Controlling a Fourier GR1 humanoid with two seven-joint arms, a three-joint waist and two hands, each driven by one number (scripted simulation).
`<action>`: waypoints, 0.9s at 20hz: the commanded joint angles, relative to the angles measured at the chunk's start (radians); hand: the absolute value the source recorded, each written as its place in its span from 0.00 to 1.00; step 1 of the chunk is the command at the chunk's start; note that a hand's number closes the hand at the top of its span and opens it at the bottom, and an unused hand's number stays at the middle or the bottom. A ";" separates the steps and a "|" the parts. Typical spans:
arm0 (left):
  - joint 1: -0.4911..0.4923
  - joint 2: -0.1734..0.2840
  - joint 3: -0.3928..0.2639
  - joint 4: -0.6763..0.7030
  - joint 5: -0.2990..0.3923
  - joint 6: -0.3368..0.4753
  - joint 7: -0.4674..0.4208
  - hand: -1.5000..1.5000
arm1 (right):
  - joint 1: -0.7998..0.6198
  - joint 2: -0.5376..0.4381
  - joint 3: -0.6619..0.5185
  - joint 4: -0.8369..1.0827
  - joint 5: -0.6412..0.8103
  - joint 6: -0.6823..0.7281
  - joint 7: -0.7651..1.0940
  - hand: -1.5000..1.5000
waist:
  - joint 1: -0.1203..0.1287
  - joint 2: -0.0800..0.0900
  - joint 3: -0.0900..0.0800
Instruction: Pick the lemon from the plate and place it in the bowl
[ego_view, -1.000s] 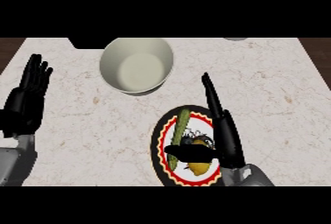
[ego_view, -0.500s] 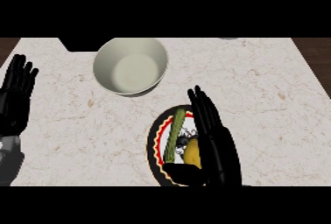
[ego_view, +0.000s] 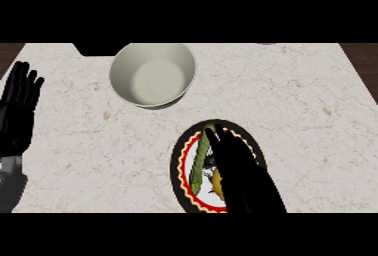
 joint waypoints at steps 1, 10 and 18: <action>-0.021 0.007 0.014 0.011 0.008 -0.003 0.019 0.50 | -0.008 0.015 0.018 -0.080 -0.085 0.249 0.256 0.00 | 0.000 0.006 0.001; -0.021 0.017 0.032 -0.006 0.020 -0.035 0.033 0.50 | 0.008 0.019 -0.041 -0.073 -0.140 0.284 0.309 0.00 | 0.020 0.011 0.004; -0.067 -0.013 0.025 0.034 -0.004 -0.026 0.035 0.50 | 0.065 0.042 -0.057 -0.018 -0.138 0.288 0.263 0.00 | 0.010 0.015 0.005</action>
